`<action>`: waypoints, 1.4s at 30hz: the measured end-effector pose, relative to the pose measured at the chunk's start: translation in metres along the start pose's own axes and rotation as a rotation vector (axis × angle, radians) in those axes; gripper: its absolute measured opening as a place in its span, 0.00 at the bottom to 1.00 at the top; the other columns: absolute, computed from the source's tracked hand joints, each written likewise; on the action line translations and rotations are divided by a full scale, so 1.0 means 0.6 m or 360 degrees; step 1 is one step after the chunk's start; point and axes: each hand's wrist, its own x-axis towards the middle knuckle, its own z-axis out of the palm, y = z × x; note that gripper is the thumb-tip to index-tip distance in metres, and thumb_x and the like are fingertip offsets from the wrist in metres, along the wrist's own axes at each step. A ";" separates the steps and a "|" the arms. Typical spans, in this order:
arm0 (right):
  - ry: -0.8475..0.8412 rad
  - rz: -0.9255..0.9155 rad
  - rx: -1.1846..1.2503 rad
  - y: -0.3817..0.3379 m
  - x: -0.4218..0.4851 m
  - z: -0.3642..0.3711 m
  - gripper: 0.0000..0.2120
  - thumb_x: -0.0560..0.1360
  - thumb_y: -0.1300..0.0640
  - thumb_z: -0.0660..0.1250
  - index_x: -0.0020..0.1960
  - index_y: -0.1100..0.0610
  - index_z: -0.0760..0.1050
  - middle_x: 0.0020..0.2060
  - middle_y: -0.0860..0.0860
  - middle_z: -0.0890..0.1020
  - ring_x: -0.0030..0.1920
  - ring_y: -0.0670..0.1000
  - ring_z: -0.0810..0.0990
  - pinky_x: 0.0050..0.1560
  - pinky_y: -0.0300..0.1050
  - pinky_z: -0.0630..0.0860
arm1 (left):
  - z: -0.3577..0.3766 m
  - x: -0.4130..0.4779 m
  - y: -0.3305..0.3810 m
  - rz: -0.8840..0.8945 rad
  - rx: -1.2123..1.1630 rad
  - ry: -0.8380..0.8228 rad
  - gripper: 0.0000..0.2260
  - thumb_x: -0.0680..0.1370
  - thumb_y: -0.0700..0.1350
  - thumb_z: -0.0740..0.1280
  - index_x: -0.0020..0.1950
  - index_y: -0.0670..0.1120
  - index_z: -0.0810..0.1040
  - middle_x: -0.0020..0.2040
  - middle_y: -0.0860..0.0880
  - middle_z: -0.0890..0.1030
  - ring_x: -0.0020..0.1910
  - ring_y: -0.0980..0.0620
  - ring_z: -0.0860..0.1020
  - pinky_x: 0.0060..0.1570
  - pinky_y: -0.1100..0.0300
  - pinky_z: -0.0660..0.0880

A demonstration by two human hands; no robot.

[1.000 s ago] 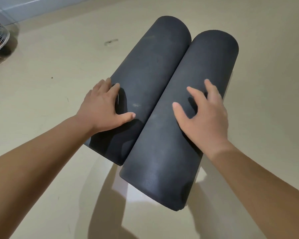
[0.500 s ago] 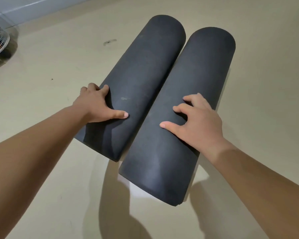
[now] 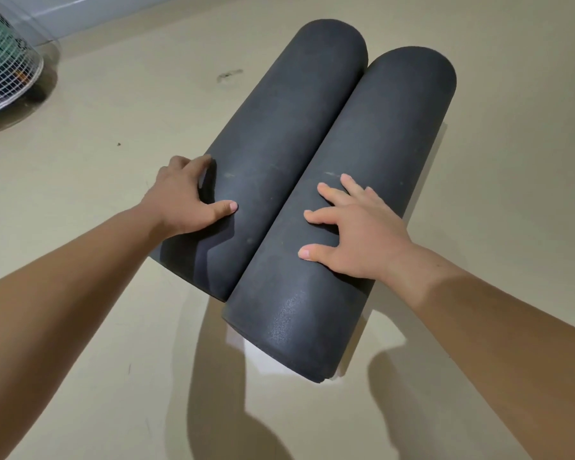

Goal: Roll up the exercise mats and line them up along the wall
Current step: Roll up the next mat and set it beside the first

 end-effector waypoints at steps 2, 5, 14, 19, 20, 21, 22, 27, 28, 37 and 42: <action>-0.0026 -0.0005 -0.0073 -0.002 0.002 0.004 0.32 0.76 0.27 0.65 0.77 0.35 0.69 0.85 0.40 0.52 0.85 0.48 0.38 0.84 0.54 0.39 | -0.005 -0.006 0.002 0.0027 -0.0018 0.0045 0.44 0.69 0.70 0.72 0.80 0.52 0.66 0.73 0.43 0.72 0.72 0.38 0.72 0.70 0.42 0.72; -0.0044 -0.0029 -0.0156 -0.013 0.011 0.016 0.32 0.78 0.28 0.62 0.79 0.36 0.67 0.86 0.43 0.50 0.85 0.51 0.36 0.84 0.56 0.37 | -0.006 -0.016 0.006 0.0070 0.0022 0.0088 0.39 0.71 0.69 0.69 0.76 0.50 0.71 0.73 0.44 0.73 0.71 0.40 0.72 0.68 0.43 0.73; -0.0010 0.0051 -0.0427 -0.044 0.023 0.036 0.31 0.80 0.27 0.56 0.80 0.35 0.63 0.86 0.54 0.42 0.84 0.58 0.34 0.81 0.68 0.37 | 0.002 -0.038 0.021 0.0280 0.0183 0.0054 0.42 0.71 0.66 0.75 0.78 0.46 0.67 0.70 0.47 0.72 0.70 0.43 0.71 0.65 0.47 0.73; 0.0026 0.0056 -0.0596 -0.032 0.014 0.061 0.33 0.81 0.26 0.48 0.83 0.35 0.54 0.85 0.56 0.39 0.84 0.61 0.34 0.80 0.70 0.37 | 0.003 -0.050 0.026 0.0299 0.0172 0.0069 0.42 0.74 0.63 0.75 0.81 0.45 0.64 0.73 0.47 0.69 0.75 0.43 0.67 0.70 0.48 0.69; 0.0042 0.0055 -0.0614 -0.030 0.015 0.065 0.33 0.81 0.26 0.47 0.83 0.35 0.54 0.85 0.56 0.39 0.84 0.61 0.34 0.80 0.70 0.36 | 0.005 -0.051 0.028 0.0304 0.0170 0.0088 0.42 0.74 0.62 0.75 0.81 0.45 0.64 0.74 0.46 0.69 0.75 0.43 0.67 0.72 0.48 0.68; 0.0050 0.0049 -0.0632 -0.029 0.015 0.068 0.33 0.81 0.26 0.46 0.83 0.35 0.53 0.85 0.56 0.39 0.84 0.61 0.34 0.80 0.70 0.36 | 0.006 -0.054 0.029 0.0299 0.0165 0.0096 0.41 0.74 0.62 0.75 0.81 0.44 0.64 0.74 0.45 0.69 0.75 0.42 0.66 0.73 0.48 0.67; 0.0048 0.0048 -0.0639 -0.029 0.015 0.071 0.33 0.81 0.26 0.46 0.83 0.35 0.53 0.85 0.56 0.39 0.84 0.61 0.34 0.80 0.70 0.36 | 0.006 -0.056 0.029 0.0305 0.0161 0.0095 0.41 0.75 0.61 0.74 0.81 0.44 0.64 0.74 0.44 0.69 0.75 0.42 0.66 0.74 0.48 0.66; 0.0051 0.0043 -0.0509 -0.036 0.013 0.042 0.34 0.80 0.25 0.49 0.83 0.34 0.57 0.86 0.53 0.40 0.84 0.59 0.35 0.81 0.67 0.37 | 0.003 -0.067 0.035 0.0338 0.0178 0.0103 0.39 0.77 0.61 0.73 0.81 0.45 0.65 0.79 0.43 0.66 0.80 0.42 0.62 0.79 0.48 0.61; 0.0075 0.0044 -0.0485 -0.037 0.011 0.033 0.34 0.79 0.24 0.50 0.82 0.34 0.58 0.86 0.52 0.40 0.84 0.58 0.35 0.82 0.67 0.39 | 0.002 -0.068 0.038 0.0361 0.0182 0.0118 0.38 0.77 0.61 0.72 0.81 0.45 0.66 0.80 0.43 0.65 0.80 0.42 0.62 0.79 0.47 0.62; 0.0537 0.0368 0.0317 -0.006 -0.052 0.034 0.33 0.79 0.30 0.63 0.80 0.39 0.62 0.83 0.48 0.55 0.83 0.53 0.54 0.76 0.59 0.70 | -0.006 -0.080 0.050 0.0362 0.0428 0.0284 0.35 0.76 0.68 0.64 0.77 0.50 0.69 0.80 0.44 0.67 0.80 0.41 0.61 0.77 0.37 0.62; 0.0436 0.0404 0.0427 0.006 -0.069 0.026 0.31 0.80 0.34 0.65 0.80 0.38 0.64 0.84 0.45 0.54 0.84 0.50 0.53 0.73 0.54 0.70 | -0.011 -0.076 0.031 0.0024 0.0480 0.0290 0.41 0.74 0.73 0.65 0.79 0.52 0.62 0.83 0.43 0.59 0.83 0.38 0.53 0.73 0.29 0.61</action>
